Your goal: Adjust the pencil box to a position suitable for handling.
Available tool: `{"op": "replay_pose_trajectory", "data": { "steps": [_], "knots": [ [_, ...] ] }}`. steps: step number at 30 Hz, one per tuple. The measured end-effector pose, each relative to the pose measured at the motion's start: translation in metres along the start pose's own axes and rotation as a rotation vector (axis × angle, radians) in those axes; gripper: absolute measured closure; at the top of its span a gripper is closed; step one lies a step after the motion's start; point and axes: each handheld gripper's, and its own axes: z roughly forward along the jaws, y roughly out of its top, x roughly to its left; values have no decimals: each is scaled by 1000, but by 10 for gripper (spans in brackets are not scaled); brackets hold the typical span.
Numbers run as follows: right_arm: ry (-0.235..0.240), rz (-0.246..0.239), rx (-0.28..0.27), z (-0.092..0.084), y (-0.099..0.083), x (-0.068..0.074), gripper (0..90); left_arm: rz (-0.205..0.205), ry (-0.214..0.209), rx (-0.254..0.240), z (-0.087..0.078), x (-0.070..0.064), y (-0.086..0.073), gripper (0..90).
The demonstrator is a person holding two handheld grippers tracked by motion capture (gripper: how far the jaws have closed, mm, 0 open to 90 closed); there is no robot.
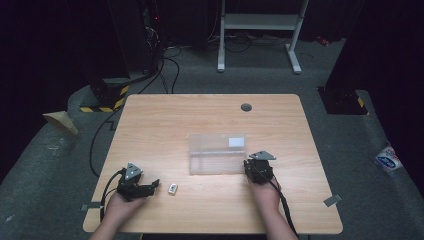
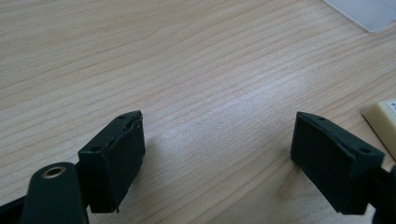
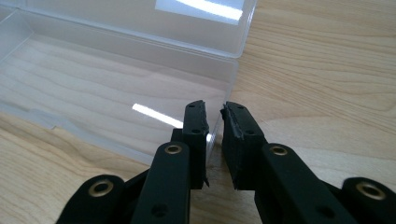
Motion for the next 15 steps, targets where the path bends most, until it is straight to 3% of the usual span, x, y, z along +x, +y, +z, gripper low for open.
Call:
{"op": "replay_pose_trajectory", "data": {
  "steps": [15],
  "knots": [
    [2,0,5,-1,-2,6,778,0,-1,0,0,0,0,180]
  ]
}}
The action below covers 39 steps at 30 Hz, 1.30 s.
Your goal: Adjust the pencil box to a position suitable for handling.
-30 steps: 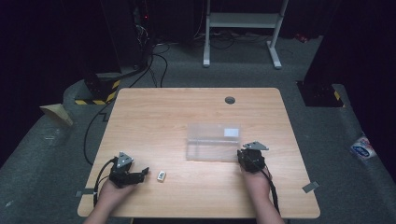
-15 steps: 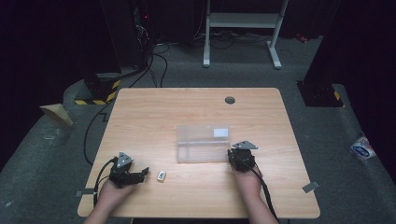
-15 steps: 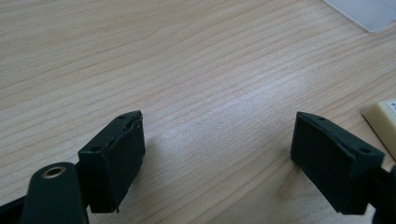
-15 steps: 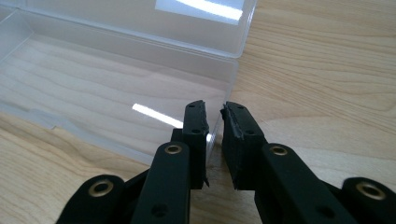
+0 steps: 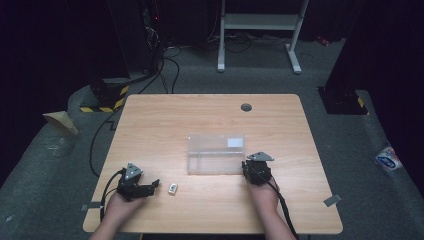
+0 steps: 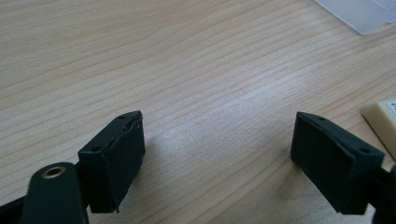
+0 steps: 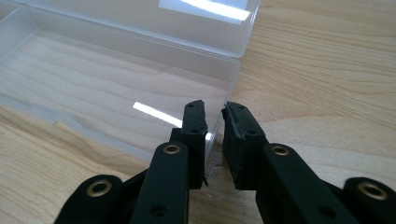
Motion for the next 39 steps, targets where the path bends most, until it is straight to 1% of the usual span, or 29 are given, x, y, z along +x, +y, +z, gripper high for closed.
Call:
{"op": "replay_pose_trajectory", "data": {
  "steps": [7,13,15,18,25,29,30,34,36,38,39],
  "knots": [
    [2,-5,-4,0,0,-1,768,0,0,0,0,0,0,179],
    [4,8,0,-1,0,-1,748,0,0,0,0,0,0,179],
    [5,6,-2,-1,1,-2,743,0,0,0,0,0,0,179],
    [4,10,-16,-4,2,-4,724,0,0,0,0,0,0,179],
    [15,20,-53,-18,9,-9,675,1,1,0,0,0,0,180],
    [16,13,-69,-22,9,-11,652,5,3,2,0,0,0,180],
    [13,7,-76,-25,8,-13,632,5,3,2,0,0,0,180],
    [7,9,-84,-28,5,-18,607,5,2,2,0,0,0,180],
    [-2,16,-83,-32,0,-25,579,6,2,3,0,0,0,180],
    [-6,20,-81,-32,-1,-27,571,5,3,1,0,0,0,180],
    [-15,28,-84,-35,-5,-34,558,5,2,2,0,0,0,180]
  ]
}}
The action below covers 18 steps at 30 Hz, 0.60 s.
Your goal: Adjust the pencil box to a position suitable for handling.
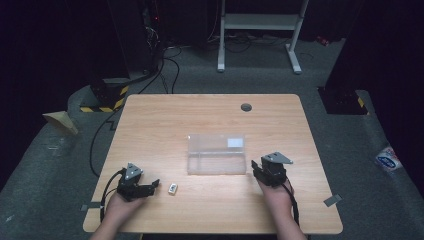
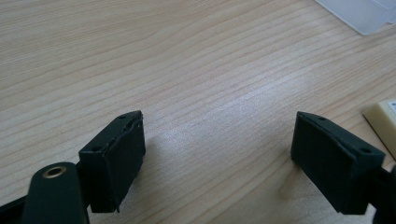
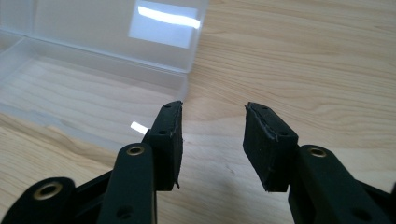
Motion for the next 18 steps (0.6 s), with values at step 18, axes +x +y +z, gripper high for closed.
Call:
{"op": "replay_pose_trajectory", "data": {
  "steps": [18],
  "knots": [
    [-92,17,25,-30,-37,-52,474,-15,13,-5,0,-1,0,185]
  ]
}}
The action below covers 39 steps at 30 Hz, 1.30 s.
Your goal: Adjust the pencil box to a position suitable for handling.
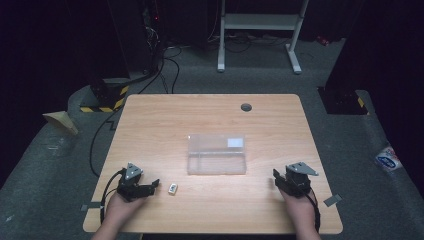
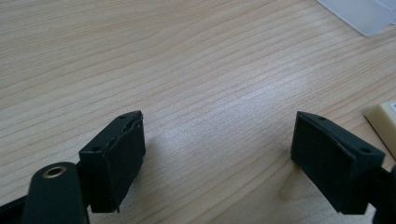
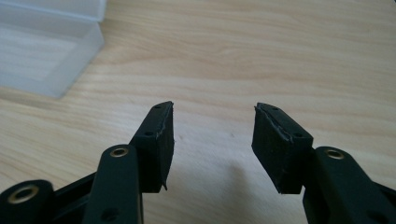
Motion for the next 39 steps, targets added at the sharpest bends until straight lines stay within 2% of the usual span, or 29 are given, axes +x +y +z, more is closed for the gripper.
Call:
{"op": "replay_pose_trajectory", "data": {
  "steps": [3,5,6,11,13,14,18,20,24,27,29,31,35,39],
  "knots": [
    [0,21,38,-1,-6,-6,439,-6,11,-2,-1,-1,-1,197],
    [0,33,41,-1,-8,-8,424,-18,24,0,0,-1,0,182],
    [-7,55,43,-1,-11,-10,414,-21,31,-1,0,-1,0,182],
    [-5,69,61,0,-15,-13,394,-29,37,1,1,-1,0,182],
    [-8,57,65,0,-15,-12,374,-30,37,3,1,-1,1,167],
    [-14,31,74,1,-15,-10,345,-31,40,6,2,-1,1,164],
    [-15,30,76,2,-14,-9,329,-45,63,8,3,-3,2,149],
    [-22,37,79,2,-14,-9,309,-52,62,10,2,-3,1,143],
    [-22,36,78,3,-14,-9,304,-38,57,20,1,-2,2,132],
    [-21,33,77,3,-14,-9,305,-50,59,11,0,0,2,119],
    [-23,39,81,3,-14,-9,305,-56,55,-6,-2,0,2,117],
    [-25,40,81,2,-14,-8,306,-56,32,-12,-5,-1,3,105],
    [-25,40,81,2,-14,-9,305,-33,14,-16,-10,-8,3,92],
    [-27,43,81,2,-14,-8,307,-40,-37,-46,-18,-19,7,80]
  ]
}}
